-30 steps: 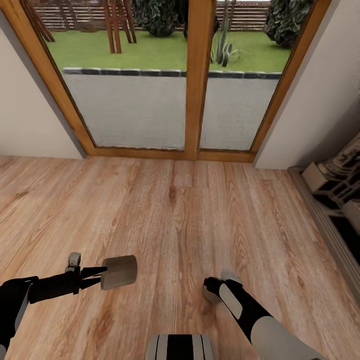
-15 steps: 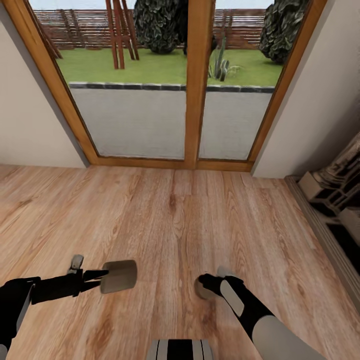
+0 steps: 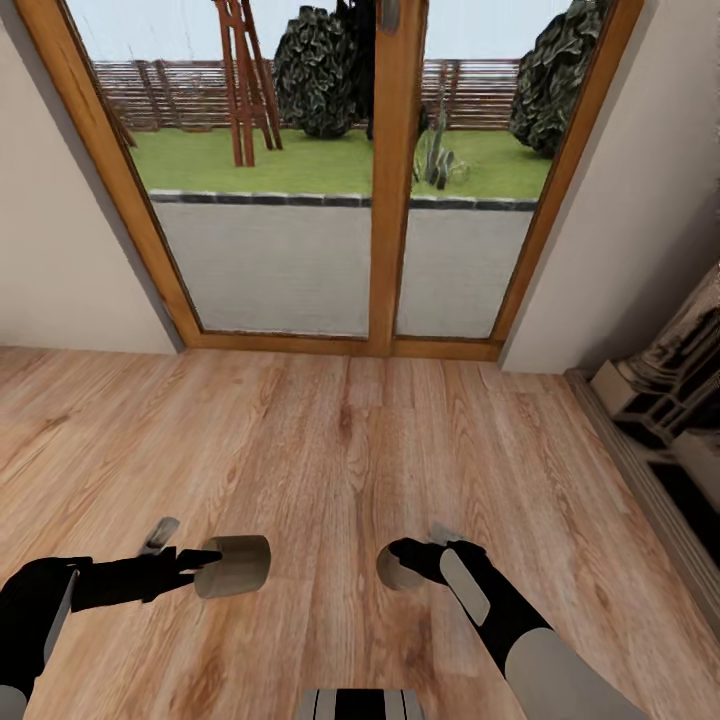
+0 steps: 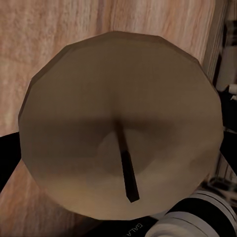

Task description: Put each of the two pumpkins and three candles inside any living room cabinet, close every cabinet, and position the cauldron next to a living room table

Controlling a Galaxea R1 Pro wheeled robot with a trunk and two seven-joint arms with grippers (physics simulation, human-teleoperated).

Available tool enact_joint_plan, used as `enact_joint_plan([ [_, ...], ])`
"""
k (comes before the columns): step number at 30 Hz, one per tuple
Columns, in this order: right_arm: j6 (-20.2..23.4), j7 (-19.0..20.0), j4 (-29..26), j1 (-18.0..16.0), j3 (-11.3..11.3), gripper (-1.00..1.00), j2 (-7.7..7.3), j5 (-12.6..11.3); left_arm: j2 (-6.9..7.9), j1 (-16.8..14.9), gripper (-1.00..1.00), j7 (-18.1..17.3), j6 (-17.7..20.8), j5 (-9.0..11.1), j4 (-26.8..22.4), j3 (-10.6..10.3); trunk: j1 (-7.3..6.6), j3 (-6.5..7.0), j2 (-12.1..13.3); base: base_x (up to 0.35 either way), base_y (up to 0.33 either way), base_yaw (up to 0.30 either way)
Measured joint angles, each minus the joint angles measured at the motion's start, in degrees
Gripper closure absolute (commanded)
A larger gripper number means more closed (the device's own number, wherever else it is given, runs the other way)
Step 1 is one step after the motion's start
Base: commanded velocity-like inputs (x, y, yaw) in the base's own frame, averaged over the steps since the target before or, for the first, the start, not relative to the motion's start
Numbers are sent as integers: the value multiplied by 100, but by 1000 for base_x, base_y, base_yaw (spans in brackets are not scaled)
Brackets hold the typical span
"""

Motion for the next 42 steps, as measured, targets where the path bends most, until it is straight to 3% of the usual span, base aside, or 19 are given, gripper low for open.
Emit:
enact_joint_plan([
  [5, 26, -5, -24, -10, 0, 100, 3, 4, -15, 0, 100, 122, -5, -15, 0, -2, -13, 111, 7, 0, 0, 0],
  [10, 40, -6, -128, -10, 15, 100, 5, 4, -181, -4, 100, 1101, -22, -18, -5, -8, -26, 207, 13, 0, 0, 0],
  [19, 32, -7, -140, -10, 12, 100, 4, 20, -229, -16, 100, 1674, 3, 10, -17, -8, -49, 381, 25, 0, 0, 0],
  [21, 34, -18, -139, -10, 21, 100, 6, 61, -238, -20, 100, 1958, -20, -37, -16, -8, -54, 425, 28, 0, 0, 0],
  [35, -9, -31, -131, -10, 25, 100, 10, 78, -244, -20, 100, 2183, -3, 12, -18, -8, -90, 735, 47, 0, 0, 0],
  [42, -25, -61, -135, -10, 52, 100, 68, 87, -326, -23, 100, 2681, -8, 11, -17, -9, -108, 890, 56, 0, 0, 0],
])
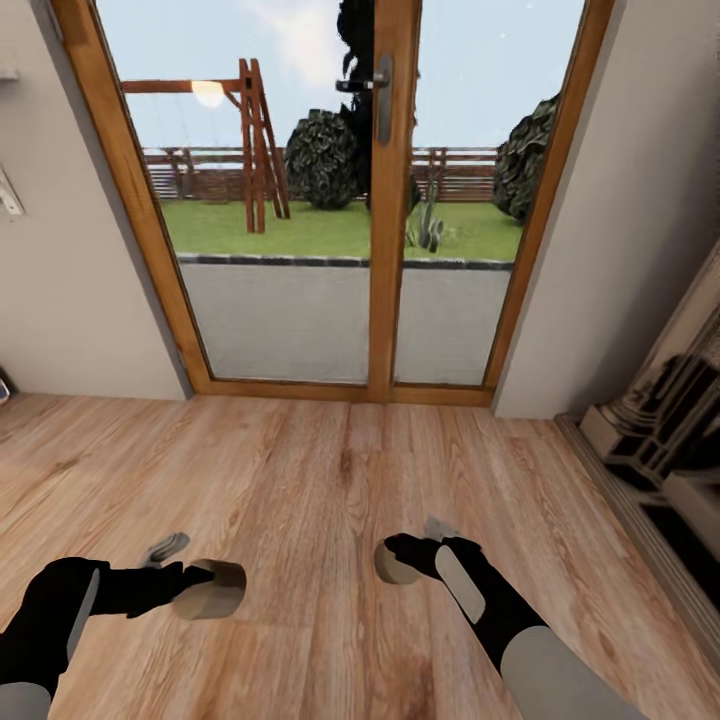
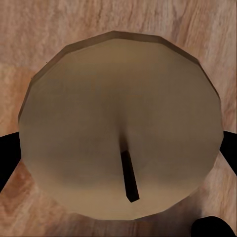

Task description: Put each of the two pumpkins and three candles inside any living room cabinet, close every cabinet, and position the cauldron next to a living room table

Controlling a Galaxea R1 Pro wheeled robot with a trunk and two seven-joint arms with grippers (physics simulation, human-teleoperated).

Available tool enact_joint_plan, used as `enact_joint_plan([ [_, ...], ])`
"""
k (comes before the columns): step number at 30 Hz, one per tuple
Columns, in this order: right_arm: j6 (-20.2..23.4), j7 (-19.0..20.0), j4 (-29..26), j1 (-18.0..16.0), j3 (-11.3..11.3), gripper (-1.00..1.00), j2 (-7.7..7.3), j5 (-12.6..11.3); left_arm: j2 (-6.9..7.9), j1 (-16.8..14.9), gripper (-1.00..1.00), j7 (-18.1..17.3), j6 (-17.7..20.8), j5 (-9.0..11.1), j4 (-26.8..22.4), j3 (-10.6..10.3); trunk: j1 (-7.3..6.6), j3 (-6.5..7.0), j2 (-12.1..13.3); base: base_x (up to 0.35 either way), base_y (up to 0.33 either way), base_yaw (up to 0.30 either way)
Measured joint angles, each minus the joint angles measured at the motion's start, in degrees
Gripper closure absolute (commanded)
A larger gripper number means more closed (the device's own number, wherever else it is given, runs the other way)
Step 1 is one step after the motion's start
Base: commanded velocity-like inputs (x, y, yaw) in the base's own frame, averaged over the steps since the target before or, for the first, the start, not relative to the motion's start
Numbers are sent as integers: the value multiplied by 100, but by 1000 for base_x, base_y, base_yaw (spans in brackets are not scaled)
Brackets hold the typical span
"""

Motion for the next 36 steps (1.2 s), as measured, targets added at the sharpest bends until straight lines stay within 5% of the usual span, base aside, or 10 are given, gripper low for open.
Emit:
enact_joint_plan([
  [6, 57, -25, 11, 0, 8, 100, 15, -13, -124, 1, 100, 142, -78, 12, 0, 0, -15, 133, 8, 0, 0, 0],
  [13, 70, -674, -9, 0, 28, 100, 28, 3, -147, -3, 100, 477, -134, -10, 0, 0, -34, 288, 17, 0, 0, 0],
  [22, 92, -755, -11, 0, 20, 100, 30, -8, -169, -4, 100, 1410, -310, 13, 0, 8, -57, 487, 29, 0, 0, 0],
  [24, 99, -767, -13, 0, 28, 100, 44, -19, -261, -3, 100, 1677, -324, 8, 2, 8, -97, 524, 104, 0, 0, 0],
  [36, 129, -772, -13, 0, 31, 100, 49, -9, -302, -4, 100, 1836, -416, -4, 0, 9, -361, 740, 585, 0, 0, 0],
])
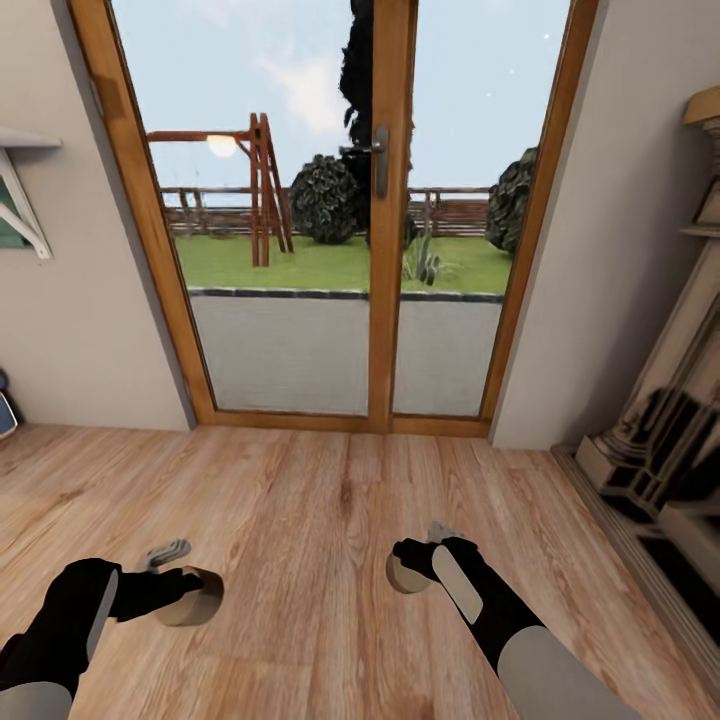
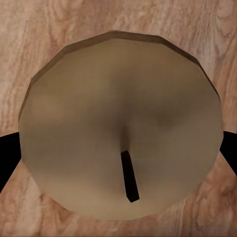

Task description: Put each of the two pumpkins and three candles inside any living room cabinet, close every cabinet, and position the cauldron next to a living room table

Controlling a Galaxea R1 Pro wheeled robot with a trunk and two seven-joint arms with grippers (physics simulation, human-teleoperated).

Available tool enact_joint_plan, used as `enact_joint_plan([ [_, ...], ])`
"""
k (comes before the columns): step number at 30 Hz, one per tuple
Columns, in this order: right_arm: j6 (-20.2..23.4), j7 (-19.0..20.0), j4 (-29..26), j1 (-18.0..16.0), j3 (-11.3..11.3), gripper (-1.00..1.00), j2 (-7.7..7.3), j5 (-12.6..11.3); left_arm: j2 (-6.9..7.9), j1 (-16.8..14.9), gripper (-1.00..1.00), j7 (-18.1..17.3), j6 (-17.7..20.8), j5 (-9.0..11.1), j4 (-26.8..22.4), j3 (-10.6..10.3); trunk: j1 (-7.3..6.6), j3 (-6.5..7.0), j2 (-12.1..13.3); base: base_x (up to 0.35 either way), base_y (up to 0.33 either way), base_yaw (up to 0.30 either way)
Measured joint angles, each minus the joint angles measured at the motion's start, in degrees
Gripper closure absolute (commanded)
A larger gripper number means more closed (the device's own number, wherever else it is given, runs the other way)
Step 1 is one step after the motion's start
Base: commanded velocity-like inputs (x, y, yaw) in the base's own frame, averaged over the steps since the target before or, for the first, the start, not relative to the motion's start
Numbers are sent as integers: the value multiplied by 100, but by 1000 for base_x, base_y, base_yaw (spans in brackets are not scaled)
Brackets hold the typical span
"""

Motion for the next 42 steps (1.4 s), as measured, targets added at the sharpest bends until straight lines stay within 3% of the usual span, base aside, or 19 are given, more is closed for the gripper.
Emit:
enact_joint_plan([
  [13, 13, 0, 0, 0, 0, 100, 0, 1, -171, 0, 100, 603, 4, 18, -1, 0, -286, 233, 521, 0, 0, 0],
  [22, 5, -7, 0, 0, 0, 100, 0, 12, -180, 0, 100, 630, 4, 34, -1, 0, -483, 395, 882, -40, 0, 42],
  [42, 15, -21, 3, 0, 13, 100, 0, 2, -189, 1, 100, 632, -1, 10, 2, 0, -922, 754, 1685, -67, 0, 277],
])
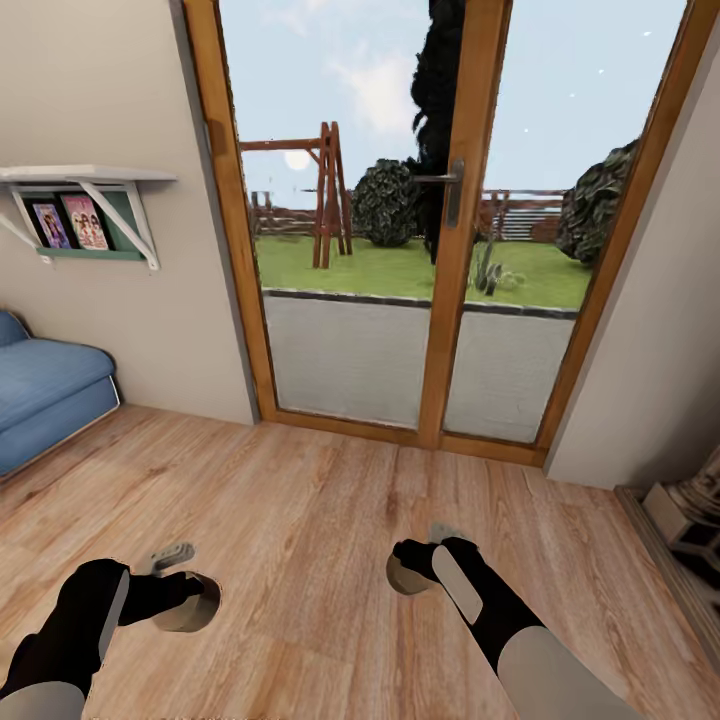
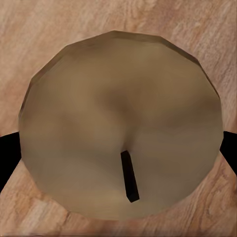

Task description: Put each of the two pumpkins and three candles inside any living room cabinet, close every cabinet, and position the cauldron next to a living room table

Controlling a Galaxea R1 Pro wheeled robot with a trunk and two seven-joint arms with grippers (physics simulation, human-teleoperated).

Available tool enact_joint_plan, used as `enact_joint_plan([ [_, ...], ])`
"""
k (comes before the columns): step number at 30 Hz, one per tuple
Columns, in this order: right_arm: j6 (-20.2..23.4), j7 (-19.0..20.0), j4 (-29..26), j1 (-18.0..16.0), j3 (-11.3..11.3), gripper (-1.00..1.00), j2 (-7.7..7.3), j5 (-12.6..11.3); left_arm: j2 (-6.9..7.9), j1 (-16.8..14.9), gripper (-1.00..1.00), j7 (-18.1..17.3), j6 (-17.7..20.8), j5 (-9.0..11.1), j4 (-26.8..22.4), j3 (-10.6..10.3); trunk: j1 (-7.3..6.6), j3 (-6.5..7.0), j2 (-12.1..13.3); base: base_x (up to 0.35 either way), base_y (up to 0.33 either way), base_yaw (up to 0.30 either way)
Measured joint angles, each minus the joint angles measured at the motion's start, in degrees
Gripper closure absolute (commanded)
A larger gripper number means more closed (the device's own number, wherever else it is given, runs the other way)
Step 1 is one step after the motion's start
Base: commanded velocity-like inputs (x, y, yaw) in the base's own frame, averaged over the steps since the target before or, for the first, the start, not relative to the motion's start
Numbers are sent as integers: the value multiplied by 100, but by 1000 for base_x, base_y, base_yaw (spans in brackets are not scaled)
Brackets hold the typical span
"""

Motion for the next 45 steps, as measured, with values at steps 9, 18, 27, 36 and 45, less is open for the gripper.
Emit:
enact_joint_plan([
  [9, -9, -6, 6, 0, 141, 100, 0, -1, -75, 0, 100, 7, 0, -8, -3, -2, -198, 162, 361, 0, 0, 284],
  [18, -30, 3, 5, 0, 145, 100, 0, -1, -88, 0, 100, 209, -3, 8, -2, -1, -395, 323, 722, 0, 0, 112],
  [27, -45, 3, 5, 0, 145, 100, 0, -1, -96, -1, 100, 228, -4, 17, -1, 0, -593, 485, 1083, 0, 0, 2],
  [36, -46, -2, 5, -1, 150, 100, 0, 0, -97, -1, 100, 227, 0, 29, -3, 0, -791, 660, 1444, 0, 0, 59],
  [45, -45, -5, 6, 0, 154, 100, 0, 0, -97, -1, 100, 227, 1, 44, -3, 0, -988, 883, 1805, 0, 0, 184],
])
